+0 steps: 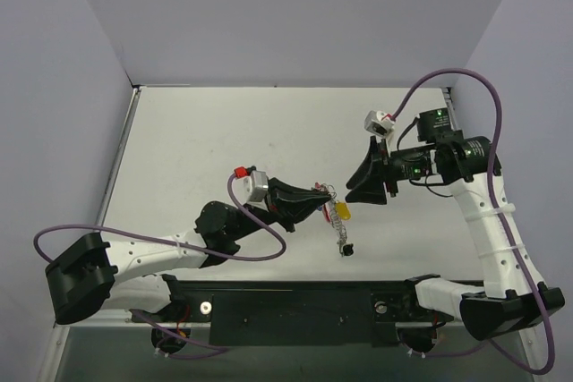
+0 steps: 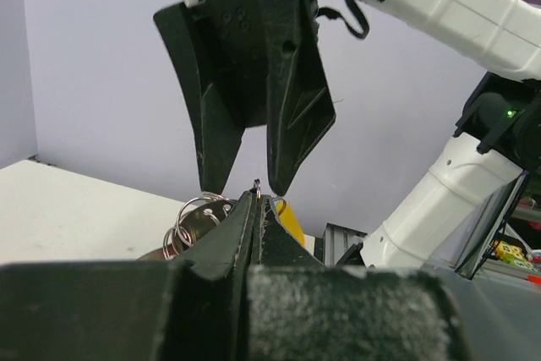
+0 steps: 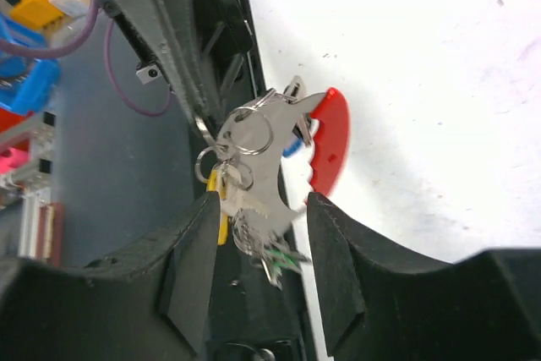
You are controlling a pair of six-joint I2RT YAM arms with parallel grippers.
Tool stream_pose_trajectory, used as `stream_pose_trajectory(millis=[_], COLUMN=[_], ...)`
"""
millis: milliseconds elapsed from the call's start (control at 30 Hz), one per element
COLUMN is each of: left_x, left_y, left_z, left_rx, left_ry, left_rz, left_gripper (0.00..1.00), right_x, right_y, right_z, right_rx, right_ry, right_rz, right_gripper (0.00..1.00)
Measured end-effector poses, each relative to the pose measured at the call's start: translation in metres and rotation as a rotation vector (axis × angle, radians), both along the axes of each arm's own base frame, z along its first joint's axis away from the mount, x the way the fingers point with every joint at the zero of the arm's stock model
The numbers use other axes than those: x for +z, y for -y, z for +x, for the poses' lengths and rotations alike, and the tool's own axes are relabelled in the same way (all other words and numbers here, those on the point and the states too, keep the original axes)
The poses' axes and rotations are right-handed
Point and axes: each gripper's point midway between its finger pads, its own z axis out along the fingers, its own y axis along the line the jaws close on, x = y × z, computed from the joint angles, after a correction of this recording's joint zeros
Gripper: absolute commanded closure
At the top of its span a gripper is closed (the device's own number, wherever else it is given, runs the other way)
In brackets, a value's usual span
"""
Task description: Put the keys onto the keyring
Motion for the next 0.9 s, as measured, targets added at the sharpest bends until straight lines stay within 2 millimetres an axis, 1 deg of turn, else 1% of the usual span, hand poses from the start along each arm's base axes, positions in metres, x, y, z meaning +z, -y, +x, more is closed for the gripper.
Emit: stream_pose_trajectory(millis=[33, 200, 333, 433, 533, 700, 767, 867, 900], left_x=[-0.002, -0.012, -0.019, -0.02, -0.021, -0.021, -0.021, -0.022, -0.022], left_y=[-0.001, -0.001, 0.001, 0.001, 0.002, 0.002, 0.003, 0.003, 0.003], left_z=[-0.001, -0.003, -0.005, -0.007, -0.009, -0.012, -0.013, -0.014, -0.015], left_rx=[-0.005, -0.021, -0.037, -0.049, -0.062, -0.074, -0.081, -0.091, -0.094], left_ry=[0.0, -0.005, -0.008, -0.005, 0.0, 0.003, 0.004, 0.001, -0.002], left_rz=[0.007, 0.044, 0.069, 0.076, 0.08, 0.082, 0.083, 0.084, 0.084], left_gripper=[1.0, 1.0, 1.0, 1.0, 1.0, 1.0, 1.0, 1.0, 1.0], right_x=[0.002, 0.01, 0.002, -0.004, -0.006, -0.002, -0.001, 0.0, 0.0], right_y=[0.002, 0.007, 0.001, -0.002, -0.003, -0.005, -0.005, -0.006, -0.007], right_z=[-0.001, -0.015, -0.035, -0.043, -0.041, -0.036, -0.037, -0.038, -0.039], right_rx=[0.014, 0.114, 0.25, 0.325, 0.35, 0.362, 0.364, 0.372, 0.374], right_ry=[0.039, 0.198, 0.27, 0.299, 0.31, 0.342, 0.346, 0.346, 0.343], right_rz=[-0.014, -0.045, -0.061, -0.068, -0.075, -0.071, -0.07, -0.066, -0.066], right_gripper=[0.56, 0.54, 0.56, 0.59, 0.61, 0.65, 0.68, 0.76, 0.77])
